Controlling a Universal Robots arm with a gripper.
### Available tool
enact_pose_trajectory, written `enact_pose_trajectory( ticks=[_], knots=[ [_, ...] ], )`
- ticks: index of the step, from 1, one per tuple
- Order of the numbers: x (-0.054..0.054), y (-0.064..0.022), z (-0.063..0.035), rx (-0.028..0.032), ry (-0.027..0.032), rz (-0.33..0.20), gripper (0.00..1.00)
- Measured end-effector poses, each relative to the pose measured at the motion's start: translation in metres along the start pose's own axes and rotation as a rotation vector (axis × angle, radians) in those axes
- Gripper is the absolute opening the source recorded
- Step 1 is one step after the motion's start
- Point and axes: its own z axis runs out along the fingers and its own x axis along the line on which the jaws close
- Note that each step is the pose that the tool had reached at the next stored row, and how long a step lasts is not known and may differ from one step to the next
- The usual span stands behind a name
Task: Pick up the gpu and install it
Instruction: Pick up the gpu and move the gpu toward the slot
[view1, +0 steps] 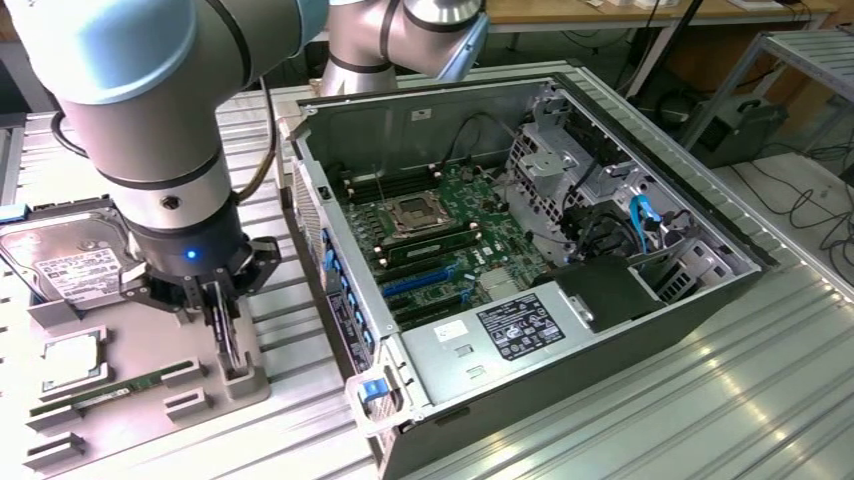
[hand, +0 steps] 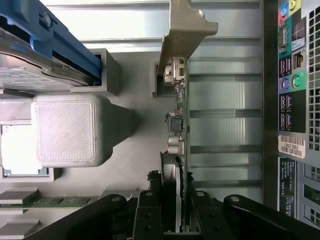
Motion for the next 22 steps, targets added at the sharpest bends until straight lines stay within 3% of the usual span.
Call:
enact_pose_trajectory(
  ticks=[22],
  knots=[
    [0.000, 0.0012, -0.0273, 0.0000, 0.0001, -0.004, 0.27]
  ],
)
